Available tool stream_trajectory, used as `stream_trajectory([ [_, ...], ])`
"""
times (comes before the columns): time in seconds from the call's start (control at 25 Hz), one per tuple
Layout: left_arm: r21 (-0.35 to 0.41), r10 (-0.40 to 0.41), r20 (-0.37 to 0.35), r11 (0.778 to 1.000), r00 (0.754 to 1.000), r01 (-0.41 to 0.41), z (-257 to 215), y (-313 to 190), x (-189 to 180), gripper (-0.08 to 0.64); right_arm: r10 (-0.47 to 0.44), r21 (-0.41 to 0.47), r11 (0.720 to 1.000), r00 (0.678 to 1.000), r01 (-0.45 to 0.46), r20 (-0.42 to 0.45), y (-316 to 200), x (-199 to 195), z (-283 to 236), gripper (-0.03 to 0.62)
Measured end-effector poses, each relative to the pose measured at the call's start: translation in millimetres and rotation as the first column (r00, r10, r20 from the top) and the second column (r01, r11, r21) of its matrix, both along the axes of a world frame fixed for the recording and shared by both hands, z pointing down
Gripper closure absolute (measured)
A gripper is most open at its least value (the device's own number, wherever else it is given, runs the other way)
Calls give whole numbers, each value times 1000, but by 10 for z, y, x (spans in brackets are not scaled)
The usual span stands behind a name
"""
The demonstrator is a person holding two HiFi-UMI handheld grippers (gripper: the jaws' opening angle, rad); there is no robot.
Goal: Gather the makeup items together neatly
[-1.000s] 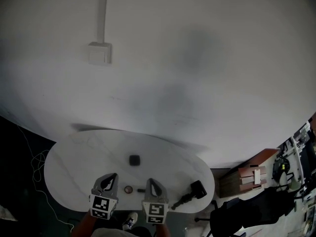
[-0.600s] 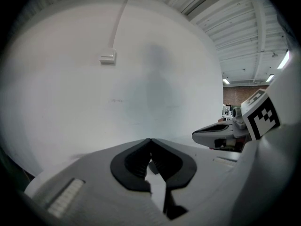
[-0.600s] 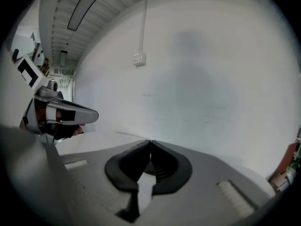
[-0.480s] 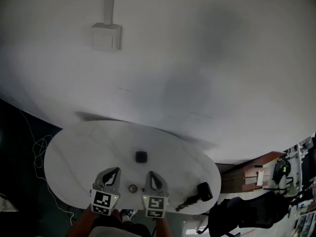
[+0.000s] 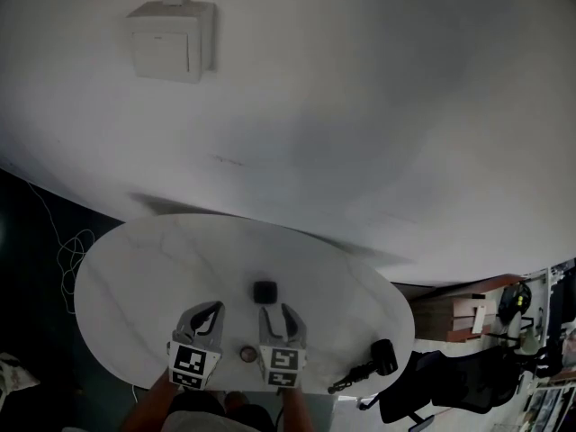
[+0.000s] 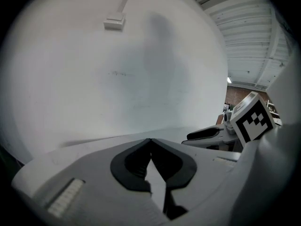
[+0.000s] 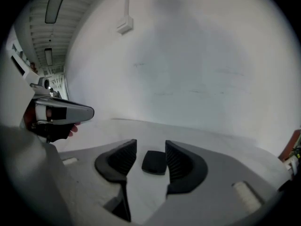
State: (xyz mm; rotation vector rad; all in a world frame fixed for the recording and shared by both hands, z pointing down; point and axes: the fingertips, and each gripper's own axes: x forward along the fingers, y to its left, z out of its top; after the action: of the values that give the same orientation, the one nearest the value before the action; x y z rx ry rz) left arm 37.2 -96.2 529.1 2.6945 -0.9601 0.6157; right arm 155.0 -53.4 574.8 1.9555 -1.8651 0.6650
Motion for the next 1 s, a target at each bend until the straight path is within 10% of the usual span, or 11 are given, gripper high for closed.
stream_trajectory([
  [1.0,-167,18,51,986,999,-9,795,-393,-68,549,36,-251,967,999,-34,3,-421,40,987,274],
])
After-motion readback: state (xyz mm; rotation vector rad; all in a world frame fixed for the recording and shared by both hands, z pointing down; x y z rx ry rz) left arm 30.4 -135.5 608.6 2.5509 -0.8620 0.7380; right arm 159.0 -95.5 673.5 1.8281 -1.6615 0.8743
